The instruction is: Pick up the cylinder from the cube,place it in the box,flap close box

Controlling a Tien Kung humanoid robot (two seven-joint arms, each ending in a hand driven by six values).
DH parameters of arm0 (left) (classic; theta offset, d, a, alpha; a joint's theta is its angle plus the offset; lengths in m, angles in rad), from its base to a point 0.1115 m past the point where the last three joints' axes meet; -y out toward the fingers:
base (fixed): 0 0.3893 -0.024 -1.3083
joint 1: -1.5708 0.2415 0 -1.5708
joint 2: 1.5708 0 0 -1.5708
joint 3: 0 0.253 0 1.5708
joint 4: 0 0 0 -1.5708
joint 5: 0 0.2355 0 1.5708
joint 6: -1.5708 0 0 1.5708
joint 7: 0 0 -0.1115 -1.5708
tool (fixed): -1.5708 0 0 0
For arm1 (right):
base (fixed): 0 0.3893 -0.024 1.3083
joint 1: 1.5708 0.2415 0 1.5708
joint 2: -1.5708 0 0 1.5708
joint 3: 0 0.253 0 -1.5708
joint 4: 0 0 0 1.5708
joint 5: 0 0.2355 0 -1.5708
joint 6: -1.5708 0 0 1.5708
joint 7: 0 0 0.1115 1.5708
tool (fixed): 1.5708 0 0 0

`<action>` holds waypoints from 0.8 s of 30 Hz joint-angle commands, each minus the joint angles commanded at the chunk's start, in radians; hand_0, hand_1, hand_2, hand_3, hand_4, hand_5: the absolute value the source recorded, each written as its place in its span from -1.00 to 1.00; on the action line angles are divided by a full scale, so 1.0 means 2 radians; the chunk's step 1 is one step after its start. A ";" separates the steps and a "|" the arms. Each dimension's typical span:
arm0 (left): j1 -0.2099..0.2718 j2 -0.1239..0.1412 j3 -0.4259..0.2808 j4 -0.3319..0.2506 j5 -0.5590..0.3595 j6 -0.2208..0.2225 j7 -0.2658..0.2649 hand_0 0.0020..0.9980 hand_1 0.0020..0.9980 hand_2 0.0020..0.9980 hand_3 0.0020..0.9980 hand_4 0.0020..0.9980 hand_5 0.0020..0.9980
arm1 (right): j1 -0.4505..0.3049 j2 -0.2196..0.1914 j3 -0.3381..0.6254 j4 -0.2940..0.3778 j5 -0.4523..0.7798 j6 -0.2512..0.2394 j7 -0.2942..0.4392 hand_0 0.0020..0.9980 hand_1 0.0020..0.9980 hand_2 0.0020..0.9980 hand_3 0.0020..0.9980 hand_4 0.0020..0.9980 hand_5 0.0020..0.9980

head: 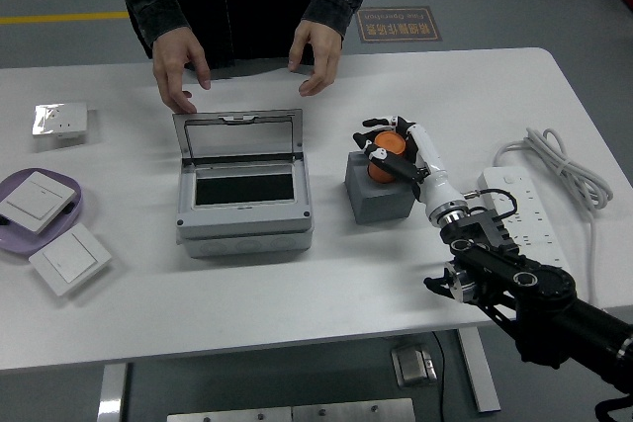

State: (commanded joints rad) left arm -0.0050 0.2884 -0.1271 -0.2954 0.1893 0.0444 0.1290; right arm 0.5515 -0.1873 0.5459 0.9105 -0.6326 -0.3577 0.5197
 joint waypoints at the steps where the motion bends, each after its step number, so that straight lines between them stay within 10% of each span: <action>1: 0.000 0.000 -0.001 0.000 0.000 0.000 0.000 0.23 0.18 0.09 0.23 0.39 -0.57 | 0.000 0.000 -0.002 -0.001 0.001 0.000 0.000 0.18 0.20 0.04 0.16 0.65 -0.37; 24: 0.001 0.000 -0.004 0.000 0.003 0.000 0.002 0.23 0.18 0.09 0.23 0.38 -0.58 | 0.006 0.001 -0.022 0.000 -0.006 -0.010 -0.009 0.20 0.15 -0.04 0.14 0.26 -0.68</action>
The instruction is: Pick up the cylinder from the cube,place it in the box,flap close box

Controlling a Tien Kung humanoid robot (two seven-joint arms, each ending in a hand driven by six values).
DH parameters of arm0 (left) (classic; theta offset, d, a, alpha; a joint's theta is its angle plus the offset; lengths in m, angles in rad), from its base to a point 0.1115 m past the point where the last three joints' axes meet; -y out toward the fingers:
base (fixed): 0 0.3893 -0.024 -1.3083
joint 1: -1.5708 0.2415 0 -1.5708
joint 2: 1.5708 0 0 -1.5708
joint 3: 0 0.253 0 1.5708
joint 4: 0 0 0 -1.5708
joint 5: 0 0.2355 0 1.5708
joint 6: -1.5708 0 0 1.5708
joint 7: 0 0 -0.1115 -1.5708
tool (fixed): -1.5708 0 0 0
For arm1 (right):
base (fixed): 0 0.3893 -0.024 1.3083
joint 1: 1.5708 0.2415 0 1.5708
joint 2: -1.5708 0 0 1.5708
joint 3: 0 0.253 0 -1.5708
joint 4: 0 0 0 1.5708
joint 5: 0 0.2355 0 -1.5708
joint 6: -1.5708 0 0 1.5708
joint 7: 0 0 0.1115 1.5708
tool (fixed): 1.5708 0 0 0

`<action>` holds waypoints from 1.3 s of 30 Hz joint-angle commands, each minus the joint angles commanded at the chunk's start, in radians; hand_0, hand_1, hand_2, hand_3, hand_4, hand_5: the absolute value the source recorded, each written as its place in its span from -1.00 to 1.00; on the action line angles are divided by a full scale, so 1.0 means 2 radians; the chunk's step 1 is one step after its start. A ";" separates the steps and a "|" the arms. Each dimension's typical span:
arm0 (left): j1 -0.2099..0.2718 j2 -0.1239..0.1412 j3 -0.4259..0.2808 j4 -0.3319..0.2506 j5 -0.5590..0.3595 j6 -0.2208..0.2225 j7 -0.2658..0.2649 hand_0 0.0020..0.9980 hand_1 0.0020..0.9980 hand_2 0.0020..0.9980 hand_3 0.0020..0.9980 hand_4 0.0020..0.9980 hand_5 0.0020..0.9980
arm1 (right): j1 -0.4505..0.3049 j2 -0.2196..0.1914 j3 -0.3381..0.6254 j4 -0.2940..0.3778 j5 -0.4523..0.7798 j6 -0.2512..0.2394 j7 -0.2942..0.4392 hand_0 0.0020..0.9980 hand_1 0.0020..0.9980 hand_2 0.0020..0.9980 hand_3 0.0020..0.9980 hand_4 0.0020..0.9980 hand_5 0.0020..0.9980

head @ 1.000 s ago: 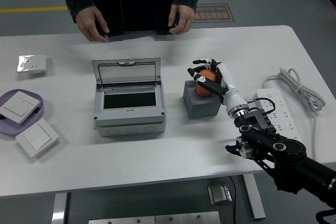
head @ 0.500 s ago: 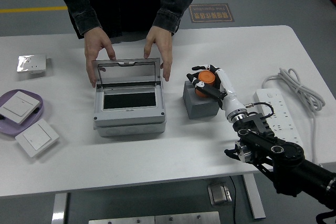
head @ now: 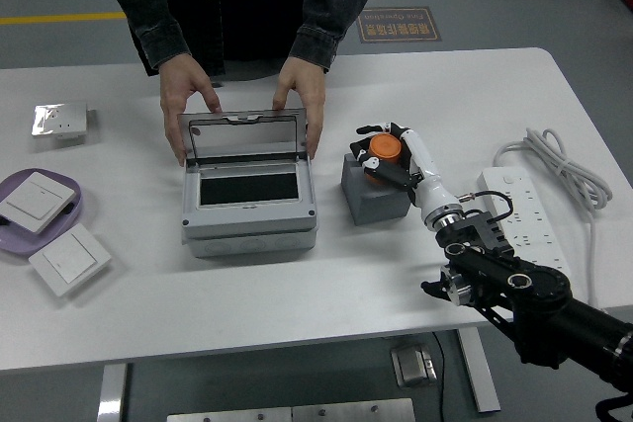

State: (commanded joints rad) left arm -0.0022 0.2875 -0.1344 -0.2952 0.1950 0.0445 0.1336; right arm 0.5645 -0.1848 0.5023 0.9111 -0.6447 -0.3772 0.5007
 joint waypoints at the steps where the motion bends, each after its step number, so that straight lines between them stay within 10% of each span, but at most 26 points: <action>1: 0.000 0.000 0.000 0.000 0.000 0.000 0.000 0.23 0.18 0.09 0.23 0.38 -0.58 | 0.000 0.000 0.000 0.000 0.000 0.000 0.000 0.20 0.15 -0.04 0.14 0.26 -0.68; 39: -0.001 0.000 0.002 0.000 -0.001 0.000 -0.001 0.23 0.18 0.08 0.23 0.39 -0.59 | 0.000 0.003 -0.007 0.003 -0.002 -0.016 0.010 0.35 0.12 -0.11 0.05 -0.20 -1.00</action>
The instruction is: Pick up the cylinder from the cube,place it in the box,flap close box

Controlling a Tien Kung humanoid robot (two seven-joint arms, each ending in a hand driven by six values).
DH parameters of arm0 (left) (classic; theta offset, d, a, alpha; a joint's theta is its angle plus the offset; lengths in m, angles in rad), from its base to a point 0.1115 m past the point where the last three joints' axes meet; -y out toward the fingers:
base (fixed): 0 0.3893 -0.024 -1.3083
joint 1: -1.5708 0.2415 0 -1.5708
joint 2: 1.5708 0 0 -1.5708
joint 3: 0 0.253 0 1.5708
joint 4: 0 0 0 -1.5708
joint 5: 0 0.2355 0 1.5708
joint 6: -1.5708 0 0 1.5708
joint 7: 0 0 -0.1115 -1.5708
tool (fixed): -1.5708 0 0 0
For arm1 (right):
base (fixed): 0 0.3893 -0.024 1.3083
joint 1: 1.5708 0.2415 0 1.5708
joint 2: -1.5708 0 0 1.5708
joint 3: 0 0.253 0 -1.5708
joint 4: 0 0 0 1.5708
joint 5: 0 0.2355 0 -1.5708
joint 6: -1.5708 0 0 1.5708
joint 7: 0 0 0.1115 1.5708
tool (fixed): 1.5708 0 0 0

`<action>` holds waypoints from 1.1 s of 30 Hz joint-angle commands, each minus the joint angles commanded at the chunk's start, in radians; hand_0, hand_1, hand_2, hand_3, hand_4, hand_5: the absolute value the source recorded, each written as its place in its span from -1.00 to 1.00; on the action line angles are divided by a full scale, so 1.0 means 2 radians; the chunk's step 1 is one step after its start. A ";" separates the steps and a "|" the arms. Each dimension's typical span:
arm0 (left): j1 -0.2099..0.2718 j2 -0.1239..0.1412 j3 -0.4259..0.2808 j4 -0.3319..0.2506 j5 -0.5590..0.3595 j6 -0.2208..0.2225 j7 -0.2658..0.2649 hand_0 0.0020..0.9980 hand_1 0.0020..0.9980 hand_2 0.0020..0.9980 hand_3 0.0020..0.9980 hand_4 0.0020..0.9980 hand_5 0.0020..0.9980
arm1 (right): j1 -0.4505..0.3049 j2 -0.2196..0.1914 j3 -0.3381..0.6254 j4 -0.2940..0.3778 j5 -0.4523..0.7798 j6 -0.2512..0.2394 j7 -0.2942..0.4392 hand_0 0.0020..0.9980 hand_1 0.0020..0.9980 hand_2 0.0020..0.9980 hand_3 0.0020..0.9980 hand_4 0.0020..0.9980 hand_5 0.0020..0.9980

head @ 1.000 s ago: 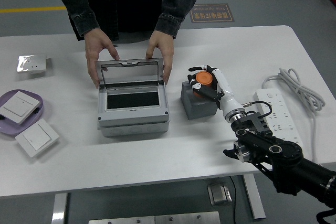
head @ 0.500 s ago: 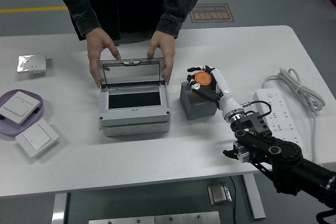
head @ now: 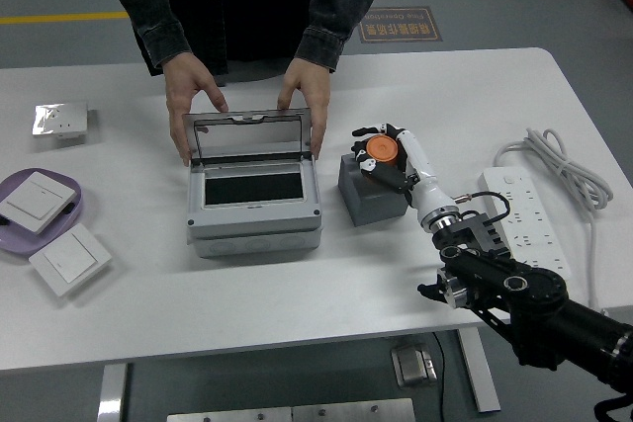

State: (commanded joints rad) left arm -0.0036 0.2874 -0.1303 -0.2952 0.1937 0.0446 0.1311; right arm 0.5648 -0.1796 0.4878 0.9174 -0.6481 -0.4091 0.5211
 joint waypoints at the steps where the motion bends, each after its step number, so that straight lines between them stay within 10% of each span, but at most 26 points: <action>1: 0.000 0.000 0.000 0.000 0.000 0.000 0.000 0.23 0.18 0.08 0.23 0.39 -0.59 | 0.000 0.000 0.000 0.000 0.000 0.000 0.000 0.35 0.12 -0.11 0.05 -0.20 -1.00; 4: 0.000 0.000 0.000 0.000 0.000 0.000 0.000 0.23 0.18 0.08 0.23 0.39 -0.59 | 0.000 0.000 0.001 0.002 0.000 -0.002 0.000 0.35 0.12 -0.11 0.05 -0.20 -1.00; 5: 0.000 0.000 0.000 0.000 0.000 0.000 0.000 0.23 0.18 0.08 0.23 0.39 -0.60 | 0.000 0.000 0.001 0.003 0.000 -0.002 0.000 0.23 0.10 -0.14 0.02 -0.57 -1.00; 10: 0.000 0.000 0.000 0.000 0.000 0.001 -0.001 0.23 0.18 0.08 0.23 0.39 -0.60 | 0.000 -0.001 0.004 0.007 -0.002 -0.003 0.000 0.23 0.10 -0.14 0.02 -0.57 -1.00; 11: 0.000 0.000 0.000 0.000 -0.001 0.001 -0.001 0.23 0.18 0.08 0.23 0.39 -0.61 | 0.000 -0.001 0.005 0.007 -0.002 -0.004 0.000 0.13 0.06 -0.17 -0.03 -1.00 -1.00; 33: 0.001 -0.001 -0.002 0.001 -0.001 0.002 -0.002 0.23 0.18 0.08 0.24 0.39 -0.62 | -0.001 -0.006 0.022 0.030 -0.002 -0.015 0.004 0.11 0.05 -0.17 -0.09 -1.00 -1.00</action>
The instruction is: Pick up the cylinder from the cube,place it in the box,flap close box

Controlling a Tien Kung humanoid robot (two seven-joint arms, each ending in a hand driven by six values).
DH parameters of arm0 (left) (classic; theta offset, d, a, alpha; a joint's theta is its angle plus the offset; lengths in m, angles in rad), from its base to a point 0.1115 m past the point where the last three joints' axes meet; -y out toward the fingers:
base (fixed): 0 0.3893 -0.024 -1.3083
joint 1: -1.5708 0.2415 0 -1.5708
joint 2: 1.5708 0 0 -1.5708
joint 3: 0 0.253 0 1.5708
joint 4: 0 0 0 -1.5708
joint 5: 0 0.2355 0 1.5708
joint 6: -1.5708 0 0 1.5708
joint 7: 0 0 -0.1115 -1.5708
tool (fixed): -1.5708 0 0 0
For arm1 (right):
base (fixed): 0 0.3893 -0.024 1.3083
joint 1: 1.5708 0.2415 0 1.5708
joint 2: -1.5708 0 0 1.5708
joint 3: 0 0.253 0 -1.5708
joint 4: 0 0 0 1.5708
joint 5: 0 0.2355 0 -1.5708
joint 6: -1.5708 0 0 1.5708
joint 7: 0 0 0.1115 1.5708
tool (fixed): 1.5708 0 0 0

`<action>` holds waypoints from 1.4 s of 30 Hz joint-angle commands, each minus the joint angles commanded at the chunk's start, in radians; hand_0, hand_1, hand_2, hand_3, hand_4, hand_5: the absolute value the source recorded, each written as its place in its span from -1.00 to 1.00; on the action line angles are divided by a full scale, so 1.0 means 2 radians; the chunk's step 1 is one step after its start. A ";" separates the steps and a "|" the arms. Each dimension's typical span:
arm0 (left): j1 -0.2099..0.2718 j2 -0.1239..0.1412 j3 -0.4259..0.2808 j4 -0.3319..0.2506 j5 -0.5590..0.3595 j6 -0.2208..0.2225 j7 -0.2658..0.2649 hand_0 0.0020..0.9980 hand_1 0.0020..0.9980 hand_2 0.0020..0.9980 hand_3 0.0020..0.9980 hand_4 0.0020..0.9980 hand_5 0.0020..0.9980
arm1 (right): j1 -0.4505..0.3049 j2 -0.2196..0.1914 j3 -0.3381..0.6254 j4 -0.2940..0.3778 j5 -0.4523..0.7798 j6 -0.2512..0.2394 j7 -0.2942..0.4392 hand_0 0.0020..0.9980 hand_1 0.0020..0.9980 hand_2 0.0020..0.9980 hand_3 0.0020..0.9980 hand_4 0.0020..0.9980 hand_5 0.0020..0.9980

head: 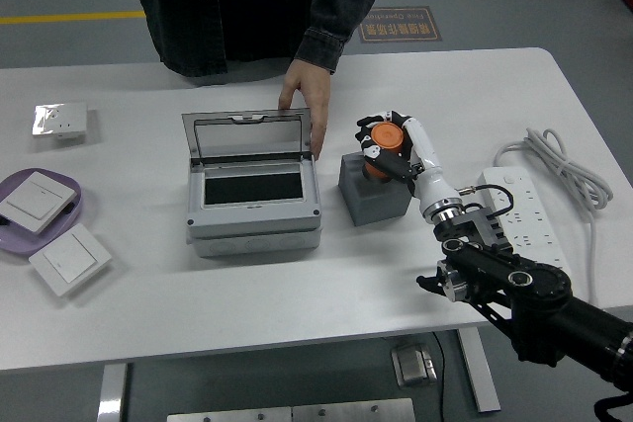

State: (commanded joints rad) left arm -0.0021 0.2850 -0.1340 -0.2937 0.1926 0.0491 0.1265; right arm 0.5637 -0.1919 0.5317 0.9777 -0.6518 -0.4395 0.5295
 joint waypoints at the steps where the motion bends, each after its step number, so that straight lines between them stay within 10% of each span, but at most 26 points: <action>1: 0.000 0.000 0.000 0.000 0.000 0.000 0.000 0.23 0.18 0.08 0.24 0.39 -0.62 | 0.000 0.000 0.002 0.004 -0.002 -0.002 -0.001 0.11 0.05 -0.17 -0.09 -1.00 -1.00; 13: -0.001 0.000 -0.001 0.000 0.000 0.001 0.000 0.23 0.18 0.08 0.24 0.39 -0.62 | -0.002 -0.017 0.061 0.088 -0.064 -0.025 -0.027 -0.05 -0.08 -0.22 -0.34 -0.98 -1.00; 14: -0.001 0.000 -0.001 0.001 0.000 0.001 0.000 0.23 0.18 0.08 0.24 0.39 -0.61 | -0.002 -0.018 0.067 0.097 -0.071 -0.026 -0.030 -0.42 -0.41 -0.37 -0.52 -1.00 -1.00; 19: -0.001 0.000 -0.001 0.001 0.000 0.001 0.001 0.23 0.18 0.08 0.24 0.39 -0.61 | -0.004 -0.026 0.093 0.152 -0.109 -0.037 -0.042 -0.42 -0.41 -0.37 -0.52 -1.00 -1.00; 20: -0.001 0.000 -0.001 0.001 0.000 0.001 0.001 0.23 0.18 0.08 0.24 0.40 -0.60 | -0.004 -0.027 0.096 0.162 -0.114 -0.039 -0.043 -0.73 -0.65 -0.50 -0.60 -1.00 -1.00; 42: -0.002 0.002 -0.002 0.001 0.000 0.001 0.001 0.23 0.18 0.08 0.24 0.40 -0.59 | 0.039 -0.034 0.090 0.316 -0.281 -0.030 -0.142 -0.99 -0.77 -0.56 -0.64 -1.00 -1.00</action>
State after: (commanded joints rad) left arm -0.0053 0.2889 -0.1389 -0.2917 0.1925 0.0517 0.1293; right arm 0.6426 -0.2598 0.7107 1.6097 -1.2139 -0.5001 0.2453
